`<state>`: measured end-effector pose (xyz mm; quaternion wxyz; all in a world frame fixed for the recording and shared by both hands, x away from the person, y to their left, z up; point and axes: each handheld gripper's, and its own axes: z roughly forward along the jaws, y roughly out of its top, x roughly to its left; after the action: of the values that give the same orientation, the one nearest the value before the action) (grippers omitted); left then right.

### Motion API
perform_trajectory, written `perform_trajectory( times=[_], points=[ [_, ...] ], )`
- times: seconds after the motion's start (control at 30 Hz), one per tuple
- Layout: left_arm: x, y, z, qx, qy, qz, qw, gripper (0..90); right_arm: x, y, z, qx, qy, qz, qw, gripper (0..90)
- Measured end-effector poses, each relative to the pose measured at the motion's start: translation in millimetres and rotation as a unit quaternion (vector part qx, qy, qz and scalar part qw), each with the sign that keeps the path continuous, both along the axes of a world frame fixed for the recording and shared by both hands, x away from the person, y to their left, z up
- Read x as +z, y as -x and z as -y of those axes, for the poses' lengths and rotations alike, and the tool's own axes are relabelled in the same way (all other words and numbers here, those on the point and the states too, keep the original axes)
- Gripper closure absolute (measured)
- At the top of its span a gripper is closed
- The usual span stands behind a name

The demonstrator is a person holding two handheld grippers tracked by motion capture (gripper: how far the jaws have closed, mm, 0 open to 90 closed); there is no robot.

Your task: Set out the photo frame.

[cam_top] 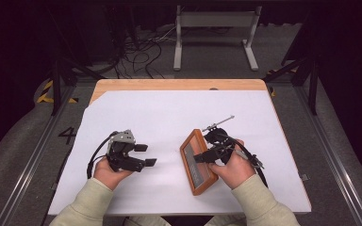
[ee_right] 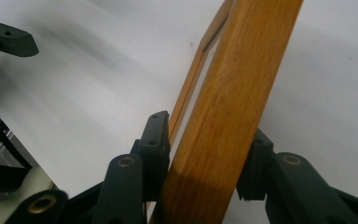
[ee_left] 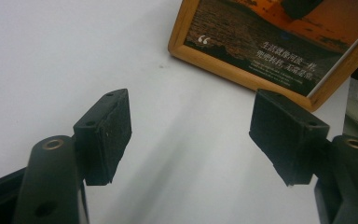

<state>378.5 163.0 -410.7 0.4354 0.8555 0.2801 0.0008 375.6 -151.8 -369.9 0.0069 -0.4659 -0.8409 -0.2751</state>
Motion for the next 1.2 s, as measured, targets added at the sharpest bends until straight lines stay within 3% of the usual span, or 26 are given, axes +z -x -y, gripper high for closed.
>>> perform_trajectory(
  times=[0.37,0.77,1.03,1.2],
  points=[
    [0.4,-0.1,-0.7,-0.001,0.0,0.0,1.0,29.4,2.1,-2.4,-0.9,0.012,0.005,-0.009,0.9999,67.9],
    [-0.5,0.3,-5.2,0.006,-0.002,0.0,1.0,29.4,19.4,-10.1,3.9,0.053,0.021,0.011,0.9983,70.0],
    [-2.1,3.2,-12.7,0.018,-0.002,0.0,0.9998,29.5,41.9,-20.7,6.2,0.104,0.031,0.029,0.9937,70.1],
    [-3.2,7.3,-20.9,0.032,-0.001,-0.002,0.9995,29.6,56.5,-29.6,3.3,0.16,0.041,0.041,0.9855,70.1]
  ],
)
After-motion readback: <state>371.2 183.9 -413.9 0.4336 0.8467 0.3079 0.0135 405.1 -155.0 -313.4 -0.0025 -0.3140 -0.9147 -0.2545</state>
